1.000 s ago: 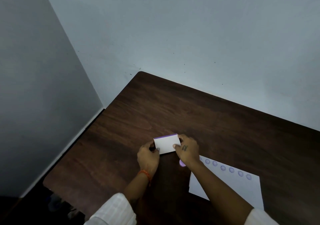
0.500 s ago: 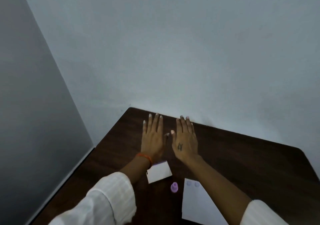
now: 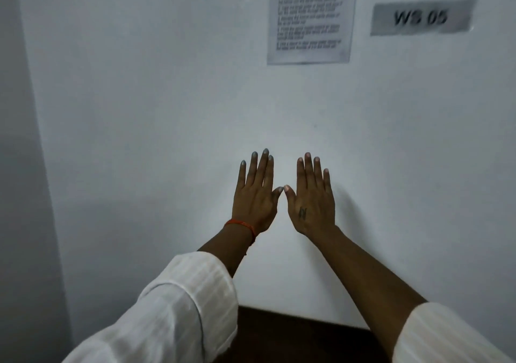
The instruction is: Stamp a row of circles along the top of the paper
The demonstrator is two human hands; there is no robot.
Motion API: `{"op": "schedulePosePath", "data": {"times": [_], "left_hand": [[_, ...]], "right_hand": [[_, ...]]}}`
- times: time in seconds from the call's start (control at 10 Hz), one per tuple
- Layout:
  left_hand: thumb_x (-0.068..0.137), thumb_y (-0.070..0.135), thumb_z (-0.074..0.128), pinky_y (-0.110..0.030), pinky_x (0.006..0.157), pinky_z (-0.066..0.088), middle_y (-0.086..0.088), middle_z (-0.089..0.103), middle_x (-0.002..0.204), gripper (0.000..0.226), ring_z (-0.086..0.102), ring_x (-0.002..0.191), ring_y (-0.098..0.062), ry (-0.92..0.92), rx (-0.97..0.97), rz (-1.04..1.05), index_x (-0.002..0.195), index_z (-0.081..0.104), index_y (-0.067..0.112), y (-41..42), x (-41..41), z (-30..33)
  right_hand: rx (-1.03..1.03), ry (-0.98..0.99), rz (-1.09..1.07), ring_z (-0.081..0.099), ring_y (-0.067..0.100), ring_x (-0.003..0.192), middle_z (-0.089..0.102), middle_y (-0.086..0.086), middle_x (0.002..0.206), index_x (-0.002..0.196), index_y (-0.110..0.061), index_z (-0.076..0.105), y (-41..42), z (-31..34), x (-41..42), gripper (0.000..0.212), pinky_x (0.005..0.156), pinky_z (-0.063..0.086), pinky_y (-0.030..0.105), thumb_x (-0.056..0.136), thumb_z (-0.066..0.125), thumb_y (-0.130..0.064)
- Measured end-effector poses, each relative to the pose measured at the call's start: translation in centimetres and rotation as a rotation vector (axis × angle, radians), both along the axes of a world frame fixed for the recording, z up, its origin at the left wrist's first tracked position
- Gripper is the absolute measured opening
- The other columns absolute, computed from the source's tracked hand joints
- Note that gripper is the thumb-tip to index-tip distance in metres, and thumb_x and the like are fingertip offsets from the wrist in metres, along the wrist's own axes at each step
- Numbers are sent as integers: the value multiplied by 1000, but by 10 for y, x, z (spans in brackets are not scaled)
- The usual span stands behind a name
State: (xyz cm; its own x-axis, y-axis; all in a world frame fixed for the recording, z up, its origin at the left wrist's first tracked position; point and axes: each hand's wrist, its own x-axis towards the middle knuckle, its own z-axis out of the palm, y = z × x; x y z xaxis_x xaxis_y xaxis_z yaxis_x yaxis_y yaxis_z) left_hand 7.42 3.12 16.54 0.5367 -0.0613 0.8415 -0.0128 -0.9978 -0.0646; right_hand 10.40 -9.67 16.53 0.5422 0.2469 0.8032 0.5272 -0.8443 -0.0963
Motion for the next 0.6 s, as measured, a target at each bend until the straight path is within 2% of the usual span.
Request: {"op": "schedulePosePath", "data": {"times": [0.3, 0.5, 0.6], "left_hand": [[92, 47, 12, -41, 117, -10, -12, 10, 156, 66, -4, 142, -26, -254, 93, -43, 144, 5, 7, -36, 3, 141], [91, 47, 9, -40, 115, -9, -12, 9, 157, 67, 1, 145, -28, -351, 86, -45, 145, 6, 6, -47, -3, 193], [92, 47, 12, -37, 114, -14, -11, 10, 157, 66, 1, 145, -27, -377, 94, -67, 145, 6, 7, -51, -4, 204]], "right_hand": [[60, -267, -70, -2, 25, 143, 4, 13, 156, 144, -7, 6, -37, 137, 2, 69, 118, 4, 44, 88, 8, -47], [70, -384, -68, -5, 24, 144, 1, 11, 157, 144, -8, 2, -48, 195, -5, 67, 117, -1, 42, 91, 20, -44], [69, -419, -63, -4, 24, 144, 1, 11, 157, 144, -9, 2, -52, 210, -7, 67, 117, 0, 42, 90, 20, -45]]}}
